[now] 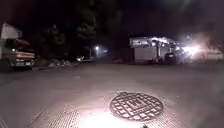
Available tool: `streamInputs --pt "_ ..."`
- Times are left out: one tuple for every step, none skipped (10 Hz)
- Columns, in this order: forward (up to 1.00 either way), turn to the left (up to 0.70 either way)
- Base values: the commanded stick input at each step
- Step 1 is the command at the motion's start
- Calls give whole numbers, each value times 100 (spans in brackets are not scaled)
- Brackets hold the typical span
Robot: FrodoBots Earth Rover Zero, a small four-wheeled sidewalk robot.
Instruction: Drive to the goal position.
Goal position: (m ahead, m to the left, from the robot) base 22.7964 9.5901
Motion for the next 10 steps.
streamInputs --pt "65 1" --pt "70 1" --pt "70 1" --pt "70 1" --pt "70 1" --pt "70 1" --pt "70 1" --pt "70 1" --pt "70 17" --pt "70 36"
